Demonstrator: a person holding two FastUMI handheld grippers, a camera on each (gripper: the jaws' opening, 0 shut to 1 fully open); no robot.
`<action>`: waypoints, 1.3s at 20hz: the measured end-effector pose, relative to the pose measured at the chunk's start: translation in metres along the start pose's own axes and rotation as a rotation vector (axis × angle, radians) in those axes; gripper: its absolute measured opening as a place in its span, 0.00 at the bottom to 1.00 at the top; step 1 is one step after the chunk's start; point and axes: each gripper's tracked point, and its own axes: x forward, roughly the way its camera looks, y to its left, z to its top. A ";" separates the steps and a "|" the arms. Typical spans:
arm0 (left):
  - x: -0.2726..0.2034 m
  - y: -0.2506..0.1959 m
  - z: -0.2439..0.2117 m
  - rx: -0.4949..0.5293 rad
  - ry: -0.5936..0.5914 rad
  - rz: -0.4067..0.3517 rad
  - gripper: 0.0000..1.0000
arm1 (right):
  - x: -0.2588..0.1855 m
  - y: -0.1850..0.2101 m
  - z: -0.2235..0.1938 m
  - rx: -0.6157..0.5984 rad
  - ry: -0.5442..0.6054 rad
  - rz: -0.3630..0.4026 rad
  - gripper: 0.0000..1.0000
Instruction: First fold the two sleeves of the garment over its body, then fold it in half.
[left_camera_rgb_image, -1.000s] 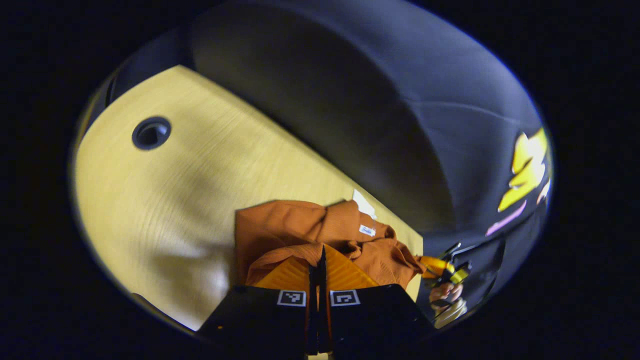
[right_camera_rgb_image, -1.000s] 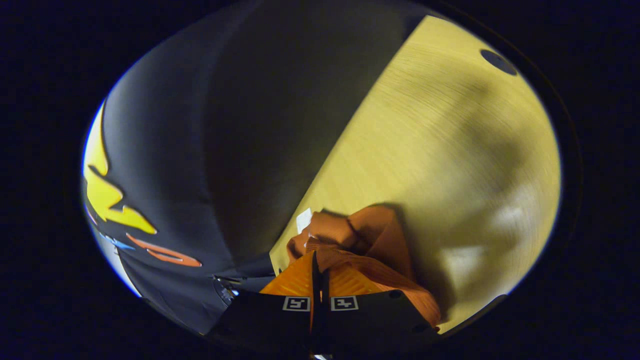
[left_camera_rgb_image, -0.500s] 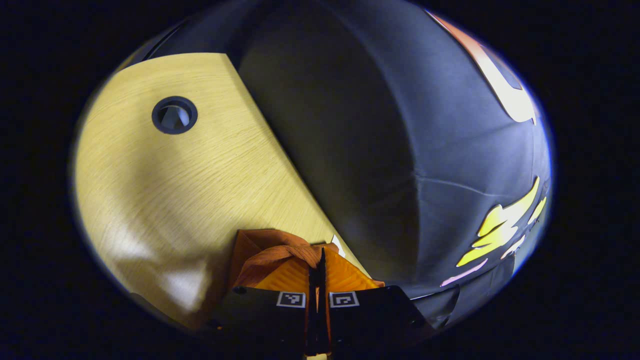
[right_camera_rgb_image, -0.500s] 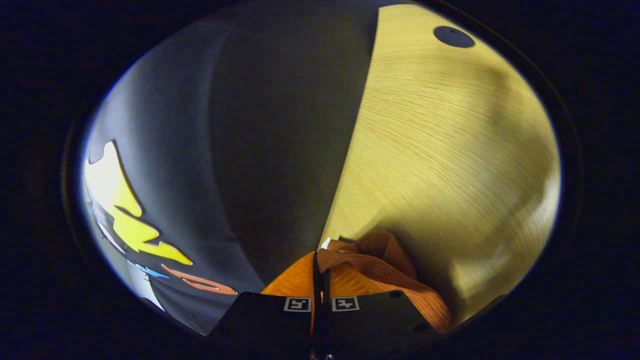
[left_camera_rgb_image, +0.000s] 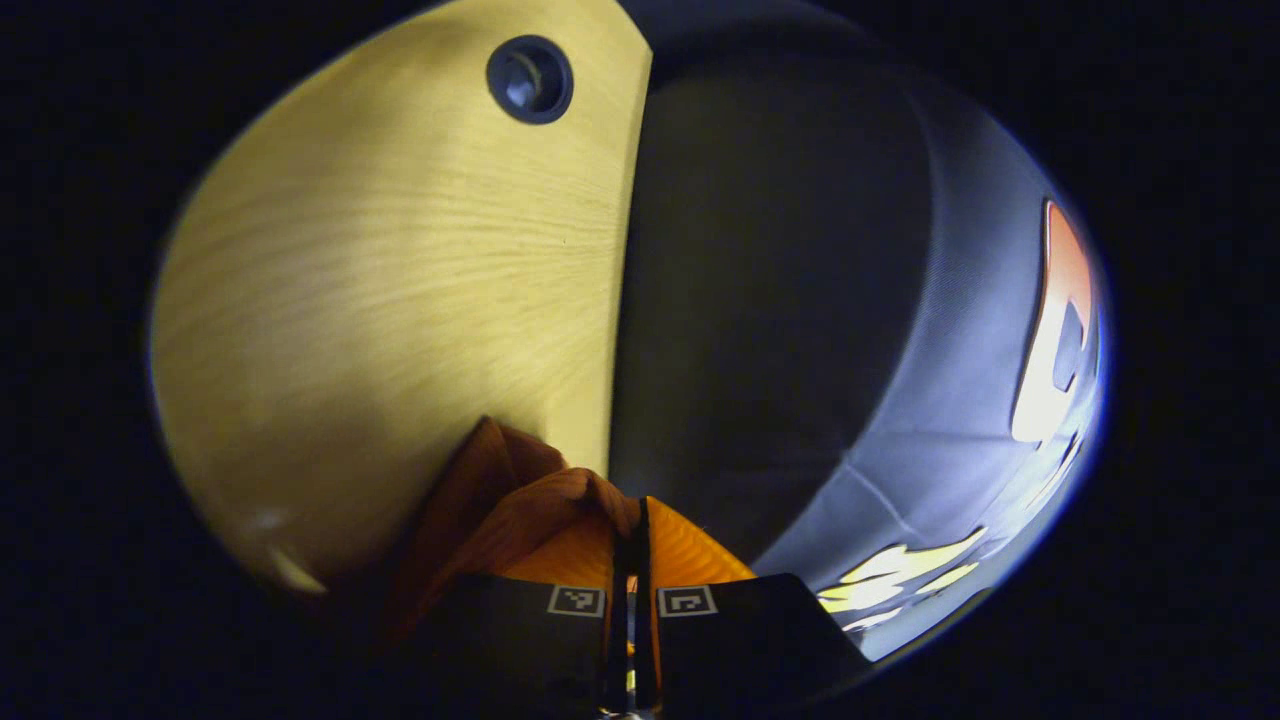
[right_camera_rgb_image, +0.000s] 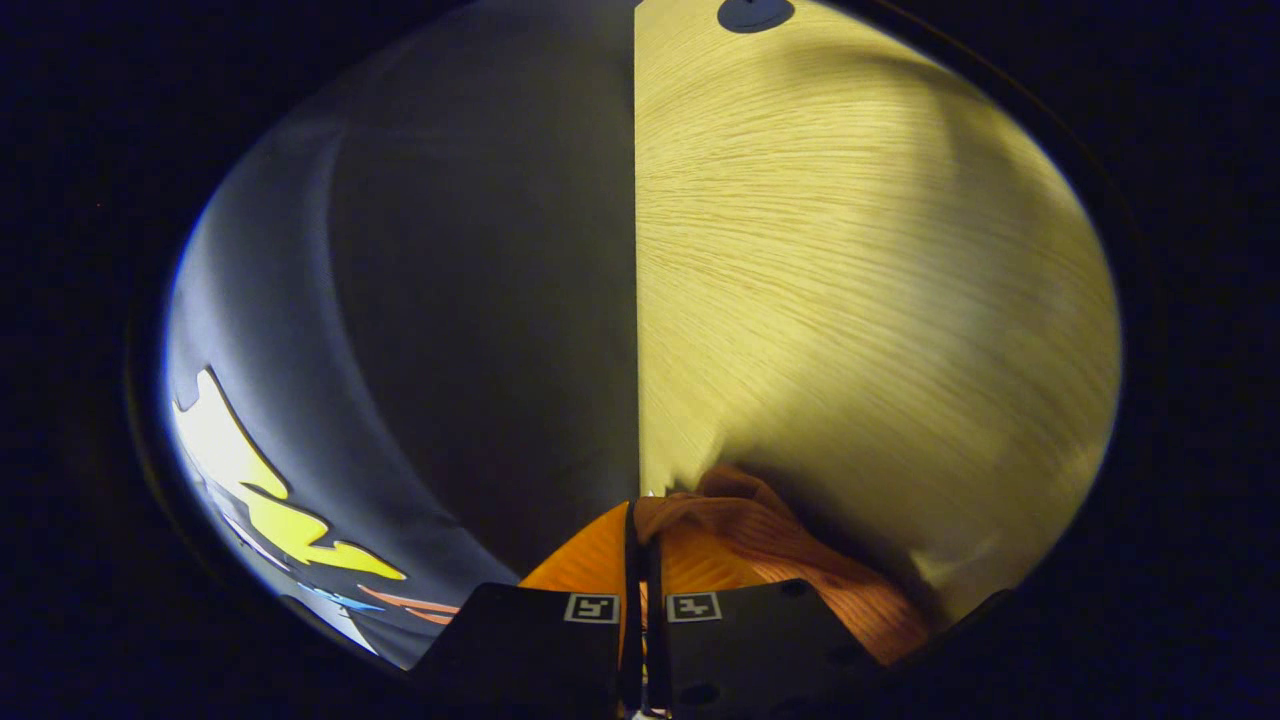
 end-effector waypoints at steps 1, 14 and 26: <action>0.002 -0.006 -0.004 -0.011 -0.004 -0.014 0.05 | -0.005 0.009 0.001 0.021 -0.003 0.018 0.02; -0.015 -0.019 0.025 -0.182 -0.163 -0.105 0.23 | -0.003 0.038 -0.008 -0.015 -0.020 0.044 0.22; -0.069 -0.073 0.007 0.284 -0.174 -0.013 0.92 | -0.034 0.077 -0.015 -0.408 -0.122 -0.110 0.96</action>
